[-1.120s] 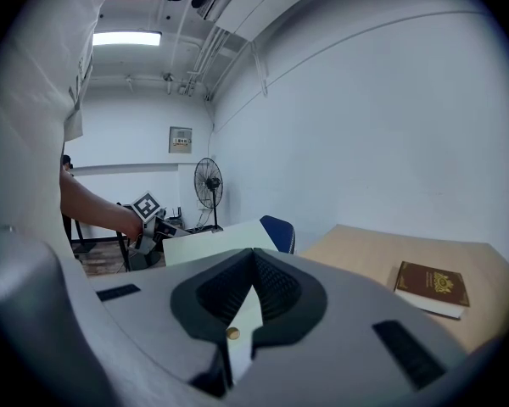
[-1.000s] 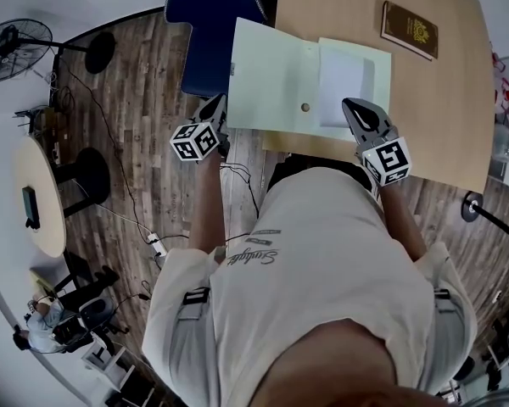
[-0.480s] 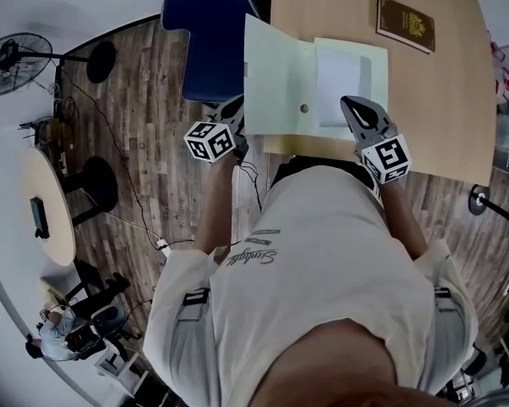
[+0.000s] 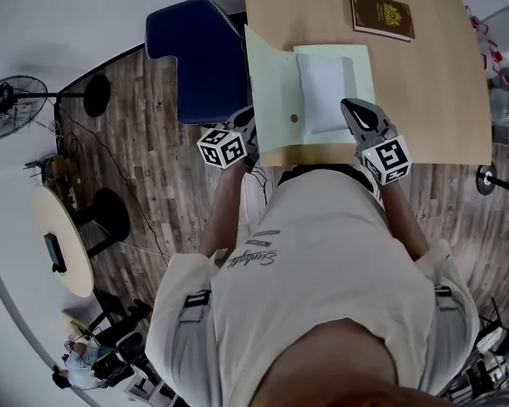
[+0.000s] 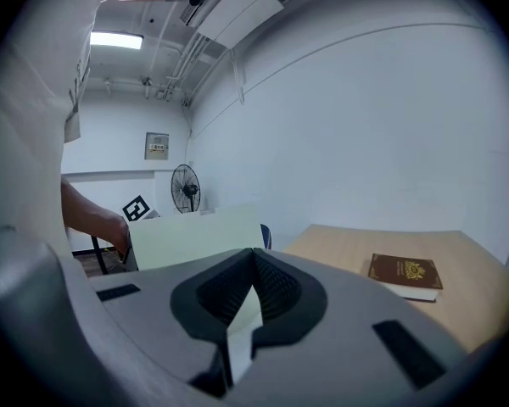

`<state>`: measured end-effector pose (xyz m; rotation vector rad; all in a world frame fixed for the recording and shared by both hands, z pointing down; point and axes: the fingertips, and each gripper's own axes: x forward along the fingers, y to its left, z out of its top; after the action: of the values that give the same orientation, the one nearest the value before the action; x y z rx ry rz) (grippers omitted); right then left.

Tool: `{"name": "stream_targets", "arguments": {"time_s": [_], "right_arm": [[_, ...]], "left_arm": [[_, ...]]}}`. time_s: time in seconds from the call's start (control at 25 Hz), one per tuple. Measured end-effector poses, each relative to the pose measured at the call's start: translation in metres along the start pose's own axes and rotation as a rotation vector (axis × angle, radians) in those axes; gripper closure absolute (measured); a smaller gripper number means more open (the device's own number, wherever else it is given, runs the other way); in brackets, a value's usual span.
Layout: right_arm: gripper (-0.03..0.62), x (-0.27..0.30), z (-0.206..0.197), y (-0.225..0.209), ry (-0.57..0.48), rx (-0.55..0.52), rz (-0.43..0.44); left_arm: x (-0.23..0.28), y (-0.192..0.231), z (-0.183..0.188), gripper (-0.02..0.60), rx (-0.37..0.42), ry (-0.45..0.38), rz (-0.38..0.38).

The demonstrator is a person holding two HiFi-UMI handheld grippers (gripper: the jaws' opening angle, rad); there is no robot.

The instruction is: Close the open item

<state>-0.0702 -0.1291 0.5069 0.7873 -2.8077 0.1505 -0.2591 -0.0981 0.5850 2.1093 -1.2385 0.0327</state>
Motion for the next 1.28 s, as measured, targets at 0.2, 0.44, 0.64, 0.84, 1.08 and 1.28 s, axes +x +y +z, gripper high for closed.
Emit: {"name": "stream_targets", "arguments": {"time_s": [0.2, 0.44, 0.64, 0.84, 1.08, 1.28], "right_arm": [[0.599, -0.014, -0.003, -0.016, -0.002, 0.015, -0.056], [0.599, -0.039, -0.017, -0.028, 0.011, 0.048, -0.126], [0.599, -0.055, -0.017, -0.035, -0.001, 0.055, -0.159], [0.599, -0.07, -0.021, -0.042, -0.004, 0.058, -0.185], [0.599, -0.089, -0.025, -0.05, 0.006, 0.068, -0.218], [0.599, -0.097, -0.024, -0.056, 0.008, 0.07, -0.23]], "left_arm": [[0.025, 0.004, -0.013, 0.565, 0.003, 0.057, -0.003], [0.049, -0.005, -0.018, 0.565, 0.027, 0.096, -0.022], [0.062, -0.013, -0.021, 0.565, 0.033, 0.109, -0.017], [0.076, -0.022, -0.031, 0.565, 0.034, 0.137, -0.019], [0.088, -0.029, -0.036, 0.565, 0.049, 0.161, -0.009], [0.097, -0.038, -0.04, 0.565, 0.065, 0.195, -0.014]]}}
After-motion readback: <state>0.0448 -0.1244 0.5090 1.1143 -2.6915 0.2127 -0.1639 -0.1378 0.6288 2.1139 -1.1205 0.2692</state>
